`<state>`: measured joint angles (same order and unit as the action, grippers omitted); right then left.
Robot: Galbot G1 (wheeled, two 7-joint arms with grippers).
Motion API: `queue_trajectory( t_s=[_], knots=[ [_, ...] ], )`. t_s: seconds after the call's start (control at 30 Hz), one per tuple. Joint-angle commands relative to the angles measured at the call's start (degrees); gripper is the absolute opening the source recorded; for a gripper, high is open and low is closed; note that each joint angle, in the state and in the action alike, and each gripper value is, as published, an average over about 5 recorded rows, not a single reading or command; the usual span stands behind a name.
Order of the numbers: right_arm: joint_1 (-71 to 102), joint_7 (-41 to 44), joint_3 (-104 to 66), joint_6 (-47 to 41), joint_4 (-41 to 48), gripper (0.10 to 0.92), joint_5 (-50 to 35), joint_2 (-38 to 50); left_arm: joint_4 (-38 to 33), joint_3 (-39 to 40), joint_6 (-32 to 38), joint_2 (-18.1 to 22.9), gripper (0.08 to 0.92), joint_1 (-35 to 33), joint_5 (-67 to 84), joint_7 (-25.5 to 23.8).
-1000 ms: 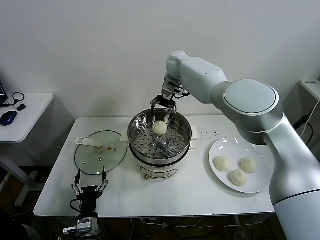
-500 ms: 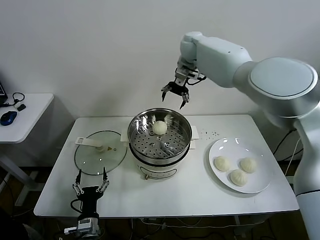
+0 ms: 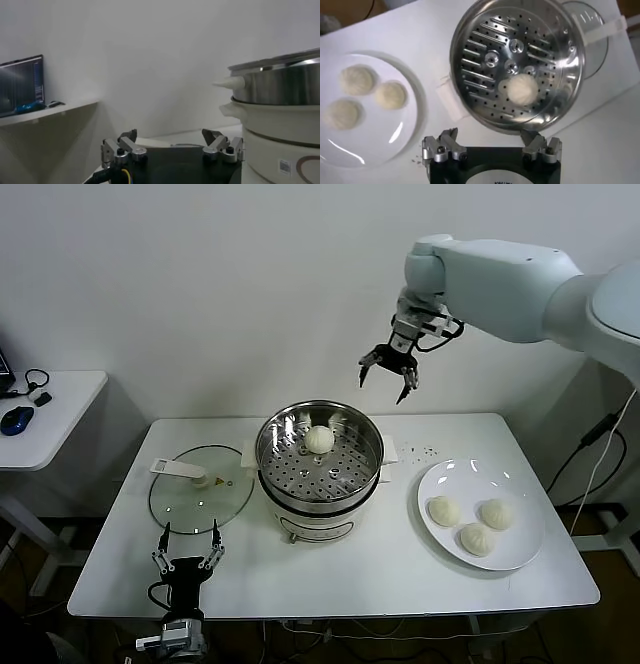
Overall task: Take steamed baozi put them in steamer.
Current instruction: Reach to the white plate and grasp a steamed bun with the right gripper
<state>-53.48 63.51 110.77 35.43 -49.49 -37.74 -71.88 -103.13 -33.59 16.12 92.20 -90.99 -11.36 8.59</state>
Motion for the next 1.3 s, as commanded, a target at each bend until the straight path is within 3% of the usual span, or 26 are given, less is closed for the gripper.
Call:
queue_trajectory(
  t_s=[0.03,0.6,1.3],
  knots=[
    [-4.6,-1.7,6.0,-25.4,-10.5,0.823,-2.8,6.5,0.1,0.0,0.0,2.8,0.823,0.0,0.0,0.0],
    [-2.0,-6.7,9.1,-47.4,-23.5,0.823,-13.1,17.3,0.2,-0.3,0.1,2.8,0.823,-0.1,0.0,0.0],
    [10.1,-4.3,1.7,-44.3,-18.7,0.823,-2.8,20.9,0.7,-1.2,0.4,2.8,0.823,0.0,0.1,0.1]
  ],
)
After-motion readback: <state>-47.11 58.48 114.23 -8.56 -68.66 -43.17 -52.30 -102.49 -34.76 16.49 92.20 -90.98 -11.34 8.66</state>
